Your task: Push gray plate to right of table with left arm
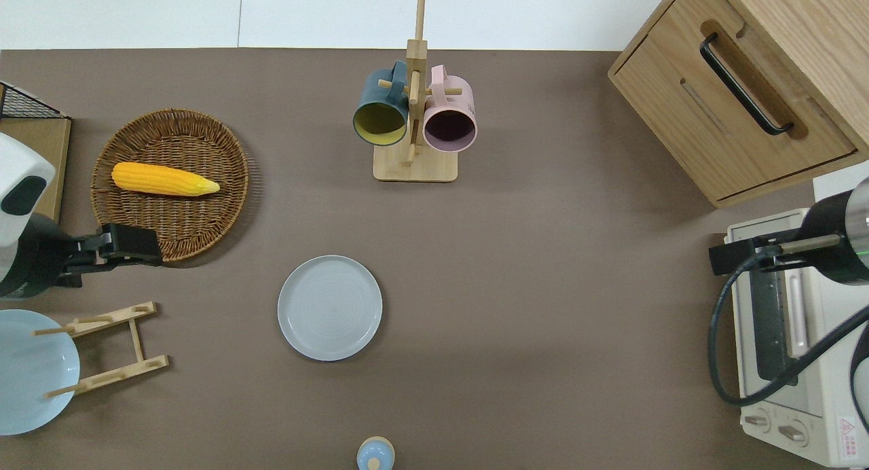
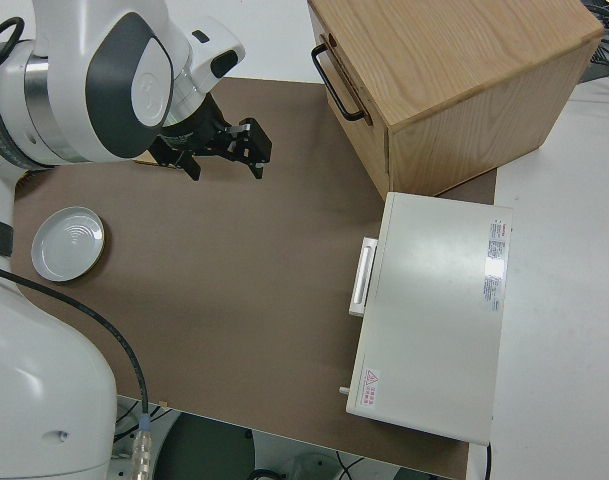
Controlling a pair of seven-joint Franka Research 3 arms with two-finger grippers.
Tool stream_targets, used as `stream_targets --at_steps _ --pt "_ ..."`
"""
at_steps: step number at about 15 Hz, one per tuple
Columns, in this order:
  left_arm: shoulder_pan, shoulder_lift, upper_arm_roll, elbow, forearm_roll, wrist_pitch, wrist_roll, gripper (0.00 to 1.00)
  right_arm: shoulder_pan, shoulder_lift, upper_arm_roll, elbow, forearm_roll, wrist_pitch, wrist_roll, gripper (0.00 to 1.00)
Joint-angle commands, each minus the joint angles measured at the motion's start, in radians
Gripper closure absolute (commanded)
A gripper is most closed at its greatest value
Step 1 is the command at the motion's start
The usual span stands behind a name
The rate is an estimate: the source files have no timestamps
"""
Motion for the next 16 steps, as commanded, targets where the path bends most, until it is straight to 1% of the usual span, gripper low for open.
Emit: stream_targets --at_steps 1,4,7,12,16 --pt "-0.017 -0.014 0.004 -0.015 0.022 -0.004 0.004 0.01 -0.007 -0.007 0.001 -0.004 0.002 -0.001 -0.02 0.005" --pt "-0.017 -0.029 0.003 -0.066 0.022 0.018 0.004 0.01 -0.007 -0.007 0.003 -0.004 0.002 -0.001 -0.02 0.005" --pt "-0.017 -0.005 0.01 -0.126 0.022 0.074 0.003 0.01 -0.007 -0.007 0.002 -0.004 0.002 -0.001 -0.02 0.005" --pt "-0.017 0.017 0.007 -0.254 0.02 0.212 0.003 0.01 -0.007 -0.007 0.001 -0.004 0.002 -0.001 -0.02 0.005" --pt "-0.017 0.023 0.003 -0.324 0.015 0.287 0.001 0.01 -0.007 -0.007 0.001 -0.004 0.002 -0.001 -0.02 0.005"
